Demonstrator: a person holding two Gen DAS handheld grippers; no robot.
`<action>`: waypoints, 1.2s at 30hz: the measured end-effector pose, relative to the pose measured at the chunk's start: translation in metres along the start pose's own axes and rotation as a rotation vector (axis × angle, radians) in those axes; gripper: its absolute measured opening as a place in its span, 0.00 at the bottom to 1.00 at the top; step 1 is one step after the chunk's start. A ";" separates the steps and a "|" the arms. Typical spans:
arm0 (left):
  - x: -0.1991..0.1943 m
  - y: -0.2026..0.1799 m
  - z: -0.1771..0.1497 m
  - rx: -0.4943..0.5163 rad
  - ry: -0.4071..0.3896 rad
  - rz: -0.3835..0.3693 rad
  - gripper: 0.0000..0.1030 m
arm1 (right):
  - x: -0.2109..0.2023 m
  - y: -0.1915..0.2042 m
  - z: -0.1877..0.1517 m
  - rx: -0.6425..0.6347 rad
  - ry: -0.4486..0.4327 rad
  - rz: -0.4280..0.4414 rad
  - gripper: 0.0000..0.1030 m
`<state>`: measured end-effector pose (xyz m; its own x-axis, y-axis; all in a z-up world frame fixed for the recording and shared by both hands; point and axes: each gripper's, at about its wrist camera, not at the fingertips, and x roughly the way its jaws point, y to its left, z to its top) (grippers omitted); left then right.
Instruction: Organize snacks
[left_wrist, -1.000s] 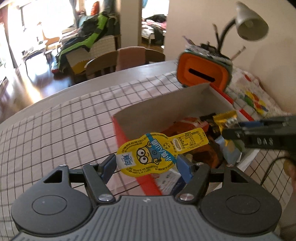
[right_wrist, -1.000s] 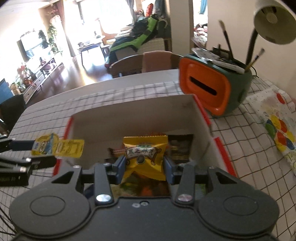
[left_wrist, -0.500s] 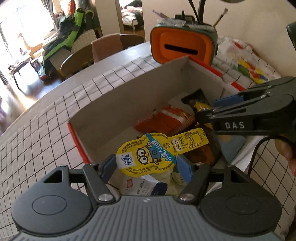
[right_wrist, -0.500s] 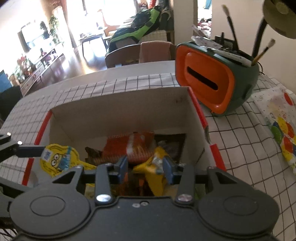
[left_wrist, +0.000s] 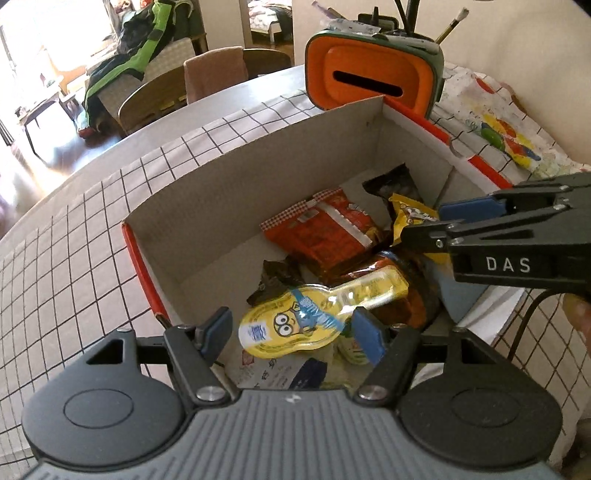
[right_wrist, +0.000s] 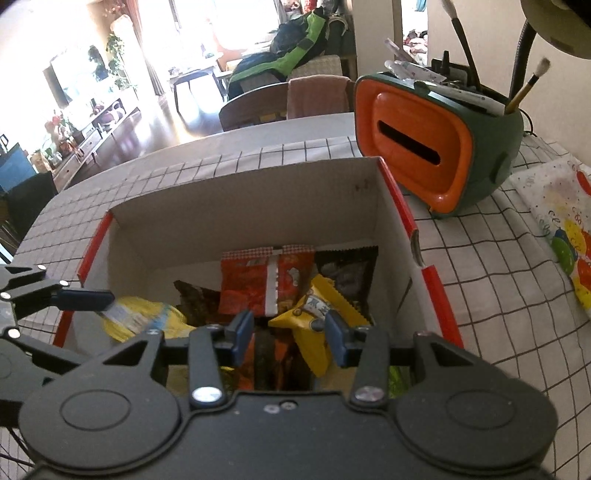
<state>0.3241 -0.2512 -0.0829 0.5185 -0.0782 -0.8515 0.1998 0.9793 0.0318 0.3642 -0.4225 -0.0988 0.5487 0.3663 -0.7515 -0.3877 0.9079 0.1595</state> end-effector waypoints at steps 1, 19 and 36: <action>-0.002 0.000 0.000 -0.003 -0.006 0.000 0.70 | -0.002 0.000 -0.001 0.005 -0.002 0.007 0.42; -0.061 0.004 -0.018 -0.065 -0.133 -0.004 0.78 | -0.059 0.012 -0.017 0.007 -0.111 0.032 0.78; -0.117 0.029 -0.052 -0.084 -0.247 -0.077 0.83 | -0.118 0.060 -0.041 0.032 -0.230 -0.033 0.99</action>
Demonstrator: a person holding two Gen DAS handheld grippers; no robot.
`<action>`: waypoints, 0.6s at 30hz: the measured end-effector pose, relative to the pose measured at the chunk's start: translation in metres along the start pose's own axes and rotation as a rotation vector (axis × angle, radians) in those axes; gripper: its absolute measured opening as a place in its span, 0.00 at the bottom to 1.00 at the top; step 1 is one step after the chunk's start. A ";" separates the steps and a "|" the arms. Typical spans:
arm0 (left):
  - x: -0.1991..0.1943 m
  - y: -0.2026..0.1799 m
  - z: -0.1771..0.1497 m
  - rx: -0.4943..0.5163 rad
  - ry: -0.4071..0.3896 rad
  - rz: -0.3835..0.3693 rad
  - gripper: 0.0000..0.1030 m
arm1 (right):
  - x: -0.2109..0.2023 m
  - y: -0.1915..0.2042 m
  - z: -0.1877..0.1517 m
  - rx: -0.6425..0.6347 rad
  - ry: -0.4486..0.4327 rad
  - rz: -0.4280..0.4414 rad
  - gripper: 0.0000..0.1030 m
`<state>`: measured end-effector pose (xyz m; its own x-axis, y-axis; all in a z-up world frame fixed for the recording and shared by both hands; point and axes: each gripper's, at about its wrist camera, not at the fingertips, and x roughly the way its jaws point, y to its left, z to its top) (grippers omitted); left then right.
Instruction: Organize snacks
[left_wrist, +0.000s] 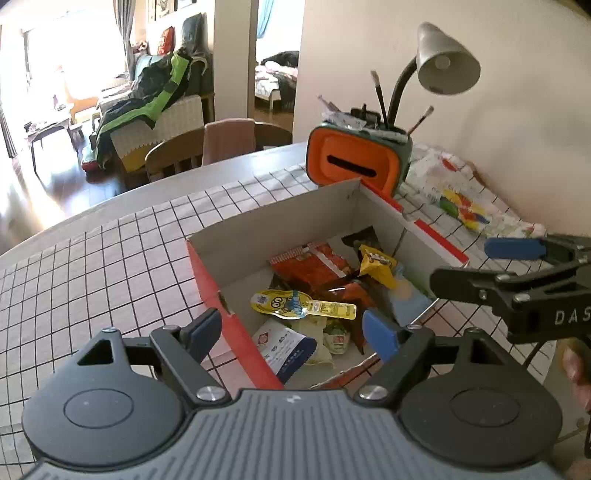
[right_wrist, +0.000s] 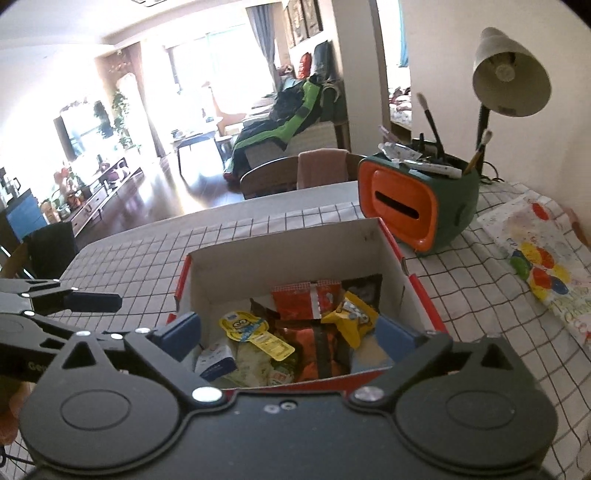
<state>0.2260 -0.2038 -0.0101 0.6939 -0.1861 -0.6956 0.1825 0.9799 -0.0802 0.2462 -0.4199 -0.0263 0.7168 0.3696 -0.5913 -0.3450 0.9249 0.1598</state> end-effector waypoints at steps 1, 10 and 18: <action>-0.004 0.002 -0.001 -0.003 -0.007 -0.003 0.84 | -0.003 0.003 -0.001 0.002 -0.002 -0.007 0.99; -0.040 0.015 -0.005 -0.024 -0.078 -0.018 0.99 | -0.021 0.027 -0.005 0.009 -0.003 -0.040 1.00; -0.053 0.017 -0.009 -0.005 -0.077 -0.013 1.00 | -0.038 0.039 -0.016 0.017 0.004 -0.053 1.00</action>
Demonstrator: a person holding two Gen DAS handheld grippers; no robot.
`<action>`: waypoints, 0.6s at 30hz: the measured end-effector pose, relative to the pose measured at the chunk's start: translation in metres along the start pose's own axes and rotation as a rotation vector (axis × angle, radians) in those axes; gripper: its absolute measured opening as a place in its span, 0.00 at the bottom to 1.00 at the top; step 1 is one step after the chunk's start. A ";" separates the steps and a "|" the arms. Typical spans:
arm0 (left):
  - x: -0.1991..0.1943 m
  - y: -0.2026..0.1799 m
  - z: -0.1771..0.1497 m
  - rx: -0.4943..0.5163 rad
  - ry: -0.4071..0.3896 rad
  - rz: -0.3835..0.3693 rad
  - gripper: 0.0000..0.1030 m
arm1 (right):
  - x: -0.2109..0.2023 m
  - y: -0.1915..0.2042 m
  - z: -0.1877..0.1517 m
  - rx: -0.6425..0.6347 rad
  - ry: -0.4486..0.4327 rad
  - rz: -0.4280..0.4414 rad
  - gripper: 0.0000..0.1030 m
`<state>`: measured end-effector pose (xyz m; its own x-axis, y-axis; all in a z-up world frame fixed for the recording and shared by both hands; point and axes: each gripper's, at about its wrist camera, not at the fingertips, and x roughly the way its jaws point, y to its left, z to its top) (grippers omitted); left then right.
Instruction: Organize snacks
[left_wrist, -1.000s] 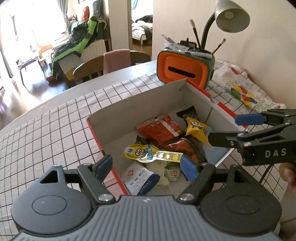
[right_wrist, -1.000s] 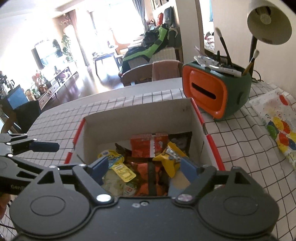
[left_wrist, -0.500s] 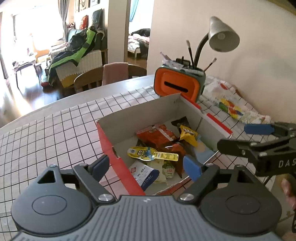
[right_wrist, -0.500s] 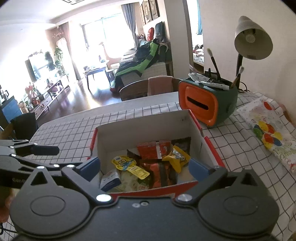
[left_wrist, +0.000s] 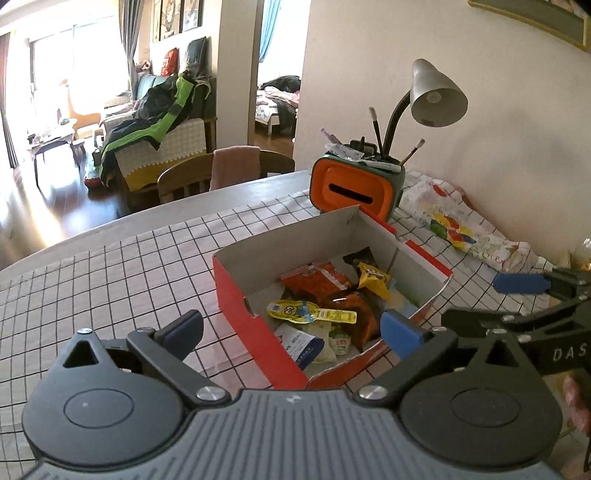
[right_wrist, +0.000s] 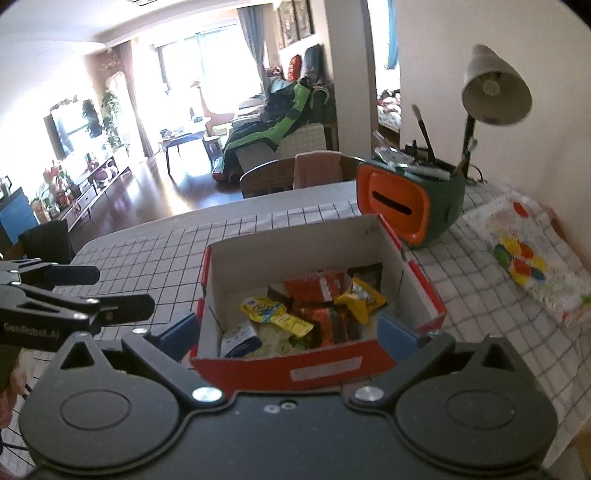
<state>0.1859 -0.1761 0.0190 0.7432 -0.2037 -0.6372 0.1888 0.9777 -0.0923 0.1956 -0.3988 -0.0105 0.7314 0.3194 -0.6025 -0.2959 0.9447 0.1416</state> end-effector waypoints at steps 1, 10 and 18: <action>-0.001 0.000 0.000 0.002 -0.001 0.001 1.00 | -0.001 0.002 -0.003 0.011 0.003 0.001 1.00; -0.009 0.001 -0.003 -0.027 -0.043 0.039 1.00 | -0.006 0.011 -0.011 0.027 -0.036 -0.017 1.00; -0.006 -0.001 -0.004 -0.051 -0.005 0.071 1.00 | -0.006 0.008 -0.012 0.062 -0.040 -0.020 1.00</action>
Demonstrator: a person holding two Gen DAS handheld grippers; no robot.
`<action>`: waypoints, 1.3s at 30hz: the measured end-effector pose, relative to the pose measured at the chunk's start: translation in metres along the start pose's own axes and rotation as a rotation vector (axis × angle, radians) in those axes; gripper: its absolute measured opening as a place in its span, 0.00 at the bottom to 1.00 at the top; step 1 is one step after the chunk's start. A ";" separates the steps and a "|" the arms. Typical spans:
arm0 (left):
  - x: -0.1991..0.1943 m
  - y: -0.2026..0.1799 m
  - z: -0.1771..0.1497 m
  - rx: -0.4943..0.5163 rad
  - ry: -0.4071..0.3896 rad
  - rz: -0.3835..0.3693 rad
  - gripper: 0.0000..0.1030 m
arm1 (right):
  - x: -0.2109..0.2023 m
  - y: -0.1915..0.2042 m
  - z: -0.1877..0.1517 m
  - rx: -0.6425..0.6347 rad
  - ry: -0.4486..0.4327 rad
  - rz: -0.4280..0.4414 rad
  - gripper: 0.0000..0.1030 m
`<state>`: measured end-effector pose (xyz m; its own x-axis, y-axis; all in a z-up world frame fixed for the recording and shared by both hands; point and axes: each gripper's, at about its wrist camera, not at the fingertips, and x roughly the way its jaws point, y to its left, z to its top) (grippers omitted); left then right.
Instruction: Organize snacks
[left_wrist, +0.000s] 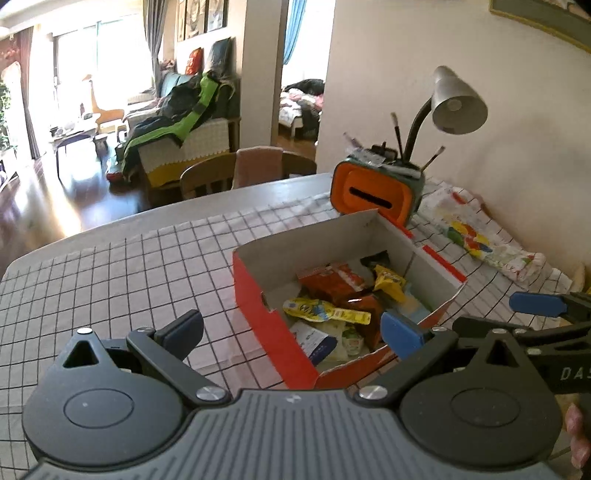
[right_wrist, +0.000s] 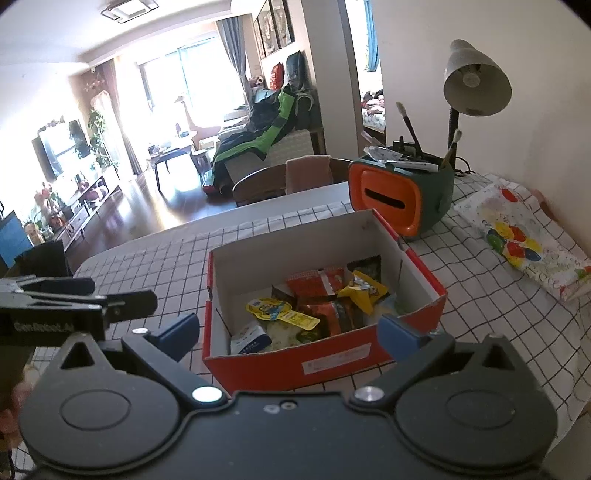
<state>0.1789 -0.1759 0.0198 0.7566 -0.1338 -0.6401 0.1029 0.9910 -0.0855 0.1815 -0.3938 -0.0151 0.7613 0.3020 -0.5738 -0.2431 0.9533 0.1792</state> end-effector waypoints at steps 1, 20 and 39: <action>0.000 0.000 0.000 -0.003 0.002 0.001 1.00 | 0.000 0.000 -0.001 0.003 -0.001 0.002 1.00; 0.004 0.008 0.001 -0.048 0.001 0.012 1.00 | 0.012 0.005 0.002 0.002 0.003 -0.006 1.00; 0.007 0.007 -0.001 -0.047 0.026 0.001 1.00 | 0.015 0.006 0.002 0.012 0.003 0.003 1.00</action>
<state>0.1838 -0.1703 0.0141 0.7399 -0.1332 -0.6594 0.0715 0.9902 -0.1199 0.1925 -0.3840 -0.0207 0.7588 0.3053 -0.5754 -0.2387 0.9522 0.1905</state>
